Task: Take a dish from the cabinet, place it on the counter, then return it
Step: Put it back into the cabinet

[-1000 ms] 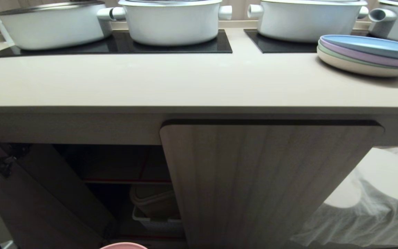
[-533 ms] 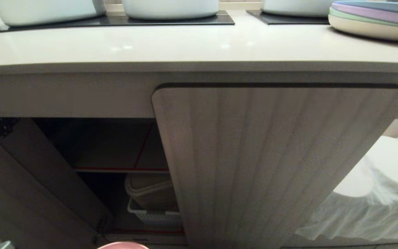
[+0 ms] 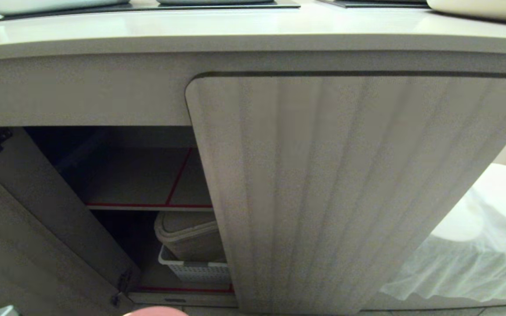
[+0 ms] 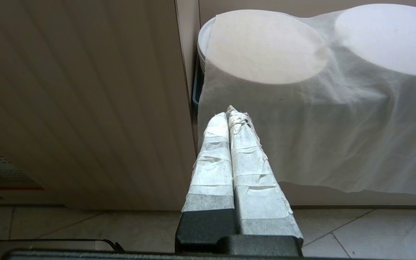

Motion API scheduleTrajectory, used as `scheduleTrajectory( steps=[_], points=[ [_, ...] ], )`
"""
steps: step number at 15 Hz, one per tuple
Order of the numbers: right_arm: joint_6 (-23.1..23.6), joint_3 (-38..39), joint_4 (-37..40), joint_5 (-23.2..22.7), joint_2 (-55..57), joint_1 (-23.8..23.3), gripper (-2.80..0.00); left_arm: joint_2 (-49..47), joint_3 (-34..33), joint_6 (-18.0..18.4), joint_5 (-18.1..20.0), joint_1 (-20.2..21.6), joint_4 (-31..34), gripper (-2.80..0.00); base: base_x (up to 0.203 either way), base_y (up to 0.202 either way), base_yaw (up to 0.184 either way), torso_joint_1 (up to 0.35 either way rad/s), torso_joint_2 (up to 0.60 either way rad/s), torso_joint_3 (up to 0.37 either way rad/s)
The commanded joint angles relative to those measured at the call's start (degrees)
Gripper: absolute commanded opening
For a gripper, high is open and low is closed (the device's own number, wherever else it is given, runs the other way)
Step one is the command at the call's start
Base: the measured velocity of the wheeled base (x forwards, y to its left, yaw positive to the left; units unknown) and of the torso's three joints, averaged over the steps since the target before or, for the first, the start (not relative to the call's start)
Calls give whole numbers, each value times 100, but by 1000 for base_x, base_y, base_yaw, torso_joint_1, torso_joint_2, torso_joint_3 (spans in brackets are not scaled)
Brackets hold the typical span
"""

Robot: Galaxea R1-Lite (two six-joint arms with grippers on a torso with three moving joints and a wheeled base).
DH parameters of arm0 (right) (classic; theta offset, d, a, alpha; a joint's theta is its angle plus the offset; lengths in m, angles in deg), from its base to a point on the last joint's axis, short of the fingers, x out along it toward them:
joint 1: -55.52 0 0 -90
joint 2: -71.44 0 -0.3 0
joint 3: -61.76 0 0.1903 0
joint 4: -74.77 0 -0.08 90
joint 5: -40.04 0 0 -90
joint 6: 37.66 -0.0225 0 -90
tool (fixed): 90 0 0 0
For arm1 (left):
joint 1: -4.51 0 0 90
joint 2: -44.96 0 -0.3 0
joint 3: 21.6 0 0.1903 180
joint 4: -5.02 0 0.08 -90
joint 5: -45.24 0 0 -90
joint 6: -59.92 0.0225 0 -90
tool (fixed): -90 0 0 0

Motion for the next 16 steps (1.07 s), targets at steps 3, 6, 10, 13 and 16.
scheduleTrajectory(
  steps=[3, 6, 10, 13, 16],
  points=[
    [-7, 0, -4, 2, 0, 0, -280, 0, 0, -21, 8, 0, 18, -280, 0, 0, 0, 0, 0, 0],
    [-4, 0, -4, 2, 0, 0, -280, -9, -8, -30, -16, 9, 18, -280, 0, 0, 0, 0, 0, 0],
    [-1, 0, -4, 2, 0, 0, -280, -9, 3, -209, -35, 35, 18, -280, 0, 0, 0, 0, 0, 0],
    [2, 0, -4, 2, 0, 0, -280, -9, 27, -455, -44, 36, 18, -280, 0, 0, 0, 0, 0, 0],
    [2, 0, -4, 2, 0, 0, -280, -9, 100, -677, -52, 36, 9, -280, 0, 0, 0, 0, 0, 0]
  ],
)
